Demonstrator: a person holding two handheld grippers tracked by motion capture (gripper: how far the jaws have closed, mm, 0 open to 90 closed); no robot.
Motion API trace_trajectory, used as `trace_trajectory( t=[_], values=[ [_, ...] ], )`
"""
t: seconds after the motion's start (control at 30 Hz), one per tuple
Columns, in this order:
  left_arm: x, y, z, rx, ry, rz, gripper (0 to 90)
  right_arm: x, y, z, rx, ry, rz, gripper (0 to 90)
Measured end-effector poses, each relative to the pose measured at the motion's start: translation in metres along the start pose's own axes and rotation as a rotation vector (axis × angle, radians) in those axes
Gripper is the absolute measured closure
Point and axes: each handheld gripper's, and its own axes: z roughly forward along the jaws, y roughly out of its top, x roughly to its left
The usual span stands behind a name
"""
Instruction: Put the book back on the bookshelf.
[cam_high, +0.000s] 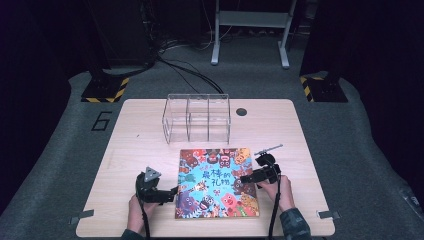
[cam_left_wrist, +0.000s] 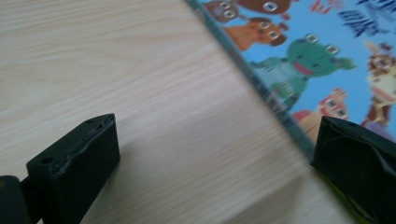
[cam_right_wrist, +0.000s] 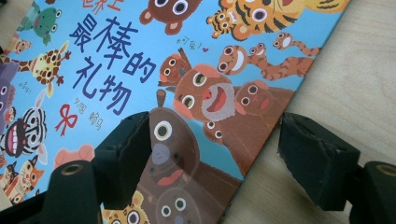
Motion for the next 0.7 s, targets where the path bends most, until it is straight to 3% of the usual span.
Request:
trace_trajectory(
  t=[0.17,0.2,0.3,0.47,0.7],
  values=[
    [-0.0047,0.0000,0.0016,0.027,0.039,0.067,0.4,0.0025,0.0002,0.0014,-0.006,-0.011,-0.009,23.7],
    [-0.0062,-0.0001,0.0028,0.014,0.036,0.051,0.2,0.0032,0.0002,0.0013,-0.001,-0.014,-0.009,23.2],
    [-0.0064,0.0005,0.0025,0.026,0.019,0.072,0.1,0.0044,-0.0004,0.0017,-0.007,-0.012,-0.001,21.6],
    [-0.0071,0.0007,0.0032,0.020,0.021,0.068,0.1,-0.0012,-0.0025,0.0002,-0.025,0.033,0.016,22.0],
    [-0.0071,0.0008,0.0032,0.022,0.022,0.071,0.0,-0.0029,-0.0037,-0.0001,-0.037,0.047,0.021,21.7]
  ],
)
